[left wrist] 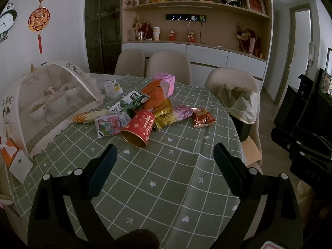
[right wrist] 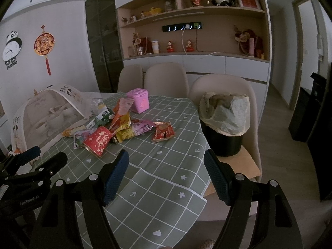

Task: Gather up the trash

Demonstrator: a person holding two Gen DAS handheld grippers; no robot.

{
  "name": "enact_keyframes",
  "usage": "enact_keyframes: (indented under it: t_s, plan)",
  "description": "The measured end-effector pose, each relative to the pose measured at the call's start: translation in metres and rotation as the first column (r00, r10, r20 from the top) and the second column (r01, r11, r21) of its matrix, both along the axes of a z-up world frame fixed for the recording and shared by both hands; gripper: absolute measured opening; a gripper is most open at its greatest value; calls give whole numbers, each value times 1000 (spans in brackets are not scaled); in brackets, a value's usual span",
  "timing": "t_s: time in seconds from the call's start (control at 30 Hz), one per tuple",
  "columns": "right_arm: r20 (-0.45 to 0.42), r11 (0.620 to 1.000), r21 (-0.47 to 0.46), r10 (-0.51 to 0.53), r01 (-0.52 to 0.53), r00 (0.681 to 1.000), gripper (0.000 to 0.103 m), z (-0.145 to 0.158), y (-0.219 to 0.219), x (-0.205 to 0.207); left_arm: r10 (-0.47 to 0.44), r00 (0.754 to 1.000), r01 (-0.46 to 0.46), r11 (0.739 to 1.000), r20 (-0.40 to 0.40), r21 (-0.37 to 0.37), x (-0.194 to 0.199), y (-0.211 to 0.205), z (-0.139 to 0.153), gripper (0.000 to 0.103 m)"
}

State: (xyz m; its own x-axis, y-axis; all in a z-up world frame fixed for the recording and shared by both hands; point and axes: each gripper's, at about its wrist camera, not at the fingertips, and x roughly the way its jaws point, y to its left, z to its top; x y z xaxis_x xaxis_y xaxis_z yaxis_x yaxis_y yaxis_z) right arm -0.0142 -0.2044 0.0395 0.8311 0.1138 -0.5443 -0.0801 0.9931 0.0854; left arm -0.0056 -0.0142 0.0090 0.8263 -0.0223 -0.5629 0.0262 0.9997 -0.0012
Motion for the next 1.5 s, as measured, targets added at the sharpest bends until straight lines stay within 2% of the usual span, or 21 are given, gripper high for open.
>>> enact_keyframes:
  t_s: [0.67,0.87,1.1,1.2,1.33,1.4,1.5]
  plan:
    - [-6,1000,-3,-1,1,1000,71,1,-6,0,7,1000,-7,1000,-21,-11,3,-4,-4,89]
    - [-40,999,-30,11,-12,999,71,-5,-4,16,-72,996,70,997,-58,-37,31,12,-20,89]
    - [-95,998,-39,50,-54,994,71,-19,8,51,9,997,-14,998,-80,-62,79,87,-42,89]
    - [-128,996,-44,73,-80,989,71,-27,20,68,14,996,-20,997,-84,-78,104,125,-49,90]
    - [-172,990,-39,127,-136,977,71,-38,47,92,37,994,-37,999,-105,-3,144,176,-59,93]
    - [-196,986,-23,159,-167,967,71,-45,64,103,60,988,-58,998,-144,20,166,203,-67,93]
    - [-234,975,49,224,-218,946,71,-53,100,134,106,981,-108,994,-165,-3,183,238,-68,93]
